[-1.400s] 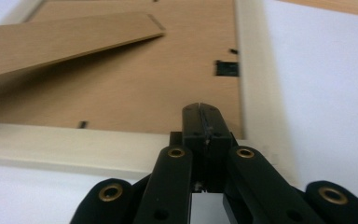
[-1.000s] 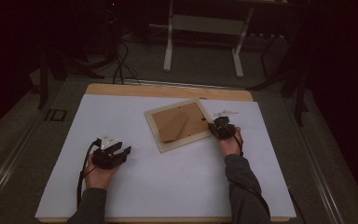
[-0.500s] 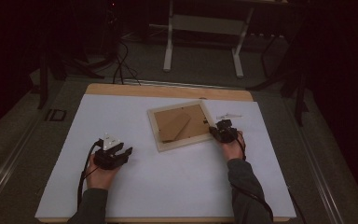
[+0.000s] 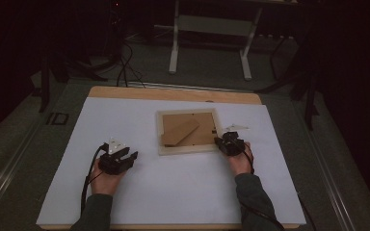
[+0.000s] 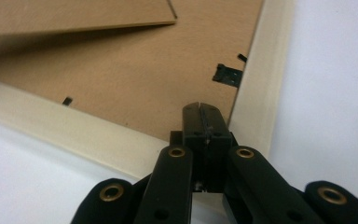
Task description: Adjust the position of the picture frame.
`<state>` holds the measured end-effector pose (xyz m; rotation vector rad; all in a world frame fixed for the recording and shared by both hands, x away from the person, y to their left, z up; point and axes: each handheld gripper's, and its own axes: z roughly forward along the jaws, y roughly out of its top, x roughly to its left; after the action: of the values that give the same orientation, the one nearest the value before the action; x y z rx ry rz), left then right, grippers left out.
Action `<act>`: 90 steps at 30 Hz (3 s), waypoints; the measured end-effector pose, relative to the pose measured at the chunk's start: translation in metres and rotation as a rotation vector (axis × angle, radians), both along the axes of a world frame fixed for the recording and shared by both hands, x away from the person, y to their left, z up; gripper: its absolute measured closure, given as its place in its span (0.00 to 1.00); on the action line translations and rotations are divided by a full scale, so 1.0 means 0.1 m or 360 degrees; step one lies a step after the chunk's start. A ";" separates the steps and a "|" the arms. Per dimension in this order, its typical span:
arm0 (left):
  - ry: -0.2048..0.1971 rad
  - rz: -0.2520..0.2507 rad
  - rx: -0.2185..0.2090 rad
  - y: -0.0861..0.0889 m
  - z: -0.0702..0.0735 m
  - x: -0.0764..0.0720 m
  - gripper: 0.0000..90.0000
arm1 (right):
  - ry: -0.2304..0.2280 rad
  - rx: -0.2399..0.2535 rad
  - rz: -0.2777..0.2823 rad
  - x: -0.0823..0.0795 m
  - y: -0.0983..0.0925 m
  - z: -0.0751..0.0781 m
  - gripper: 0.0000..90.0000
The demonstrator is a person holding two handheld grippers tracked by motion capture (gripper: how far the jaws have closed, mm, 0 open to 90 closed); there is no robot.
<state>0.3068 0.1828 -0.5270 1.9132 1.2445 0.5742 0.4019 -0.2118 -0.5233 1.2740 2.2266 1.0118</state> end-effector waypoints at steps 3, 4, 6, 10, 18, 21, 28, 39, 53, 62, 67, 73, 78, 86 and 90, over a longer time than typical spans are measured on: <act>-0.0002 -0.0002 -0.0001 -0.01 0.00 0.00 0.66 | -0.0014 -0.0010 0.0022 -0.08 0.02 -0.01 1.00; -0.0003 -0.0003 -0.0002 -0.01 0.00 0.00 0.66 | -0.0015 -0.0009 0.0024 -0.09 0.02 -0.01 1.00; -0.0002 -0.0007 0.0003 -0.01 0.00 0.00 0.66 | -0.0019 -0.0003 0.0031 -0.13 0.02 -0.01 1.00; 0.0005 -0.0019 0.0000 -0.02 -0.01 0.01 0.66 | -0.0024 -0.0007 0.0041 -0.22 0.04 -0.01 1.00; 0.0016 -0.0031 0.0010 -0.06 -0.01 0.04 0.66 | -0.0045 -0.0035 0.0126 -0.48 0.13 -0.02 1.00; 0.0030 -0.0047 0.0006 -0.07 -0.01 0.05 0.66 | -0.0036 -0.0036 0.0147 -0.53 0.15 -0.02 1.00; 0.0052 -0.0111 -0.0003 -0.11 -0.02 0.07 0.71 | -0.0030 -0.0018 0.0194 -0.66 0.19 -0.02 1.00; 0.0033 -0.0252 0.0035 -0.29 0.02 0.14 0.79 | -0.0037 -0.0043 0.0254 -0.81 0.23 -0.02 1.00; -0.0034 -0.0336 0.0084 -0.61 0.01 0.54 1.00 | -0.0031 -0.0014 0.0272 -0.85 0.20 -0.03 1.00; 0.0006 -0.0231 0.0084 -0.56 0.00 0.79 1.00 | -0.0056 0.0028 0.0170 -0.80 0.07 -0.02 1.00; 0.0045 -0.0241 0.0053 -0.57 -0.01 0.87 1.00 | -0.0095 0.0039 -0.0048 -0.77 -0.14 0.02 0.99; 0.0088 -0.0215 0.0074 -0.59 -0.06 0.94 1.00 | -0.0050 0.0034 -0.0283 -0.70 -0.32 -0.04 0.97; 0.0134 -0.0207 0.0060 -0.61 -0.11 0.97 1.00 | 0.0024 0.0035 -0.0355 -0.63 -0.36 -0.12 0.98; 0.0192 -0.0181 0.0070 -0.66 -0.09 0.92 1.00 | 0.0113 0.0172 -0.0359 -0.56 -0.41 -0.14 1.00; 0.0190 -0.0182 0.0060 -0.66 -0.09 0.85 1.00 | 0.0105 0.0154 -0.0355 -0.56 -0.40 -0.14 1.00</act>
<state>0.3923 0.1165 -0.5362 2.0612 1.1962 0.4323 0.3454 -0.2519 -0.5370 1.5790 2.0463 1.0146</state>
